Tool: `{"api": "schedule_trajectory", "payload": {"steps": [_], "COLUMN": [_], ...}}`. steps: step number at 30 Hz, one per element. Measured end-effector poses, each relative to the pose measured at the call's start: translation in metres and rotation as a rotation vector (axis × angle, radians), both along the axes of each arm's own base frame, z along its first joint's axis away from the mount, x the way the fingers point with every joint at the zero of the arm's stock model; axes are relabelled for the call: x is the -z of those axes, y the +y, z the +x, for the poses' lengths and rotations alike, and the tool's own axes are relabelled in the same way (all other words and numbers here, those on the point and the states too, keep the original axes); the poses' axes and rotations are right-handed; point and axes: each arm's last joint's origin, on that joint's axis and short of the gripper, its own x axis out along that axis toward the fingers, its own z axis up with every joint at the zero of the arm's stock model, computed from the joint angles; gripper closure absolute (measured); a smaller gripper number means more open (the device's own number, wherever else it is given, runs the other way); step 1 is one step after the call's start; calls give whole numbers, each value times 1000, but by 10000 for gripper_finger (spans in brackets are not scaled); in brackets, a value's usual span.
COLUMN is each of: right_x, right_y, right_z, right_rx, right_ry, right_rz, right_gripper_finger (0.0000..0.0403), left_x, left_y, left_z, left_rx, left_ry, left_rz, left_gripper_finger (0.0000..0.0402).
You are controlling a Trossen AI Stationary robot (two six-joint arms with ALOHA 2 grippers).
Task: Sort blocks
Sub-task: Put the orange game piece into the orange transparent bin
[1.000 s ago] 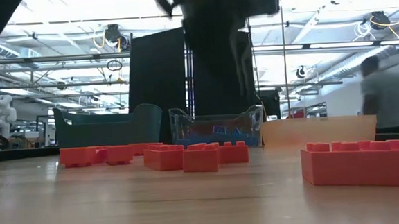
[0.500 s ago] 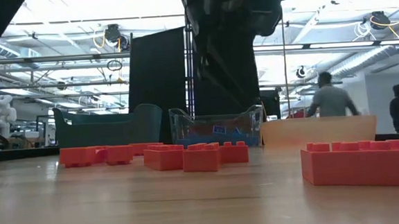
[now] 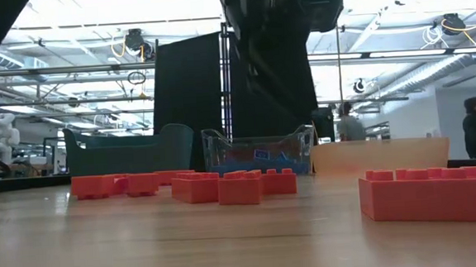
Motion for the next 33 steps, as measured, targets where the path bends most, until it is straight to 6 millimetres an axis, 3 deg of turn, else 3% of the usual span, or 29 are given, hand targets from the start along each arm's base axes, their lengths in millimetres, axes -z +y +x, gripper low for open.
{"api": "schedule_trajectory", "payload": {"steps": [6,12,16,23,33], "right_x": [0,0,0,0,0], "right_y": [0,0,0,0,0], "right_z": [0,0,0,0,0], "right_rx": [0,-1,-1,-1,5], "right_ry": [1,3,4,4,2], "right_rz": [-1,0,1,0,7], "right_gripper_finger": [402,402,402,402,402], "left_x": [0,1,8,45,45], "left_y": [14,6,0,7,16], "left_z": [1,-2,-8,-16,-11], "left_rx": [48,119,159,124,50], "left_ry": [6,3,45,82,51], "left_rz": [-27,82,148,146,179], "left_gripper_finger": [173,129,125,124,124]}}
